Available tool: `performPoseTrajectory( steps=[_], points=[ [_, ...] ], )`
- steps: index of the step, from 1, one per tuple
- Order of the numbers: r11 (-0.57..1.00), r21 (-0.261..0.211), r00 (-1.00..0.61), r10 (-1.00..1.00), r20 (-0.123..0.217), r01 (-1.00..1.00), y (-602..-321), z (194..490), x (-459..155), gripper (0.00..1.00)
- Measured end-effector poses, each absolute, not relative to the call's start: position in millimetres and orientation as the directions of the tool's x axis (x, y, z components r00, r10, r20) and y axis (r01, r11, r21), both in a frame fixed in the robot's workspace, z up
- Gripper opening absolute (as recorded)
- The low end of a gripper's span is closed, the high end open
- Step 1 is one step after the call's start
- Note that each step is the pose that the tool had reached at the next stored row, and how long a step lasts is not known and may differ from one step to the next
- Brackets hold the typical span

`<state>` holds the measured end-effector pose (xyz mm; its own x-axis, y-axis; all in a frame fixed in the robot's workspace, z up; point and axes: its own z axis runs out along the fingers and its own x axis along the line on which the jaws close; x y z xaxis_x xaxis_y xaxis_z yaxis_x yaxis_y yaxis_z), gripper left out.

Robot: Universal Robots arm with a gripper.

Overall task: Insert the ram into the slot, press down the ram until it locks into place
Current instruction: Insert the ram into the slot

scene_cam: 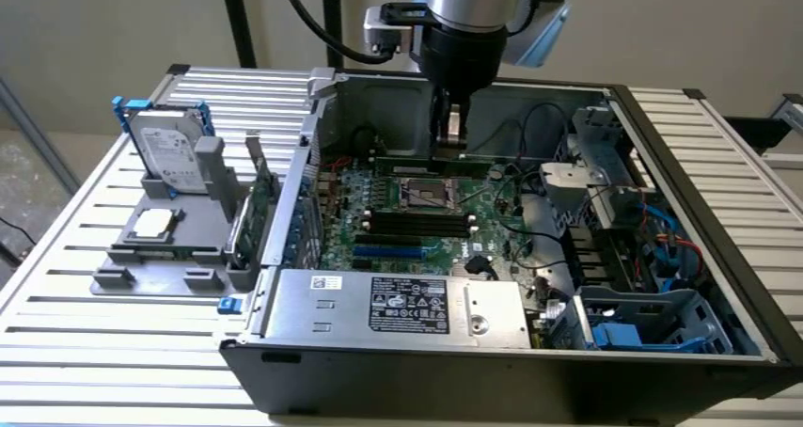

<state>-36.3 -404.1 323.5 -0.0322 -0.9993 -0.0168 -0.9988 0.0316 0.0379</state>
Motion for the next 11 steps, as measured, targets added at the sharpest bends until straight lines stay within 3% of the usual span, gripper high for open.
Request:
performPoseTrajectory(
  steps=[11],
  points=[
    [0.036,0.038,-0.036,-0.999,-0.017,-0.999,-404.1,303.6,-41.6,0.13]
  ],
)
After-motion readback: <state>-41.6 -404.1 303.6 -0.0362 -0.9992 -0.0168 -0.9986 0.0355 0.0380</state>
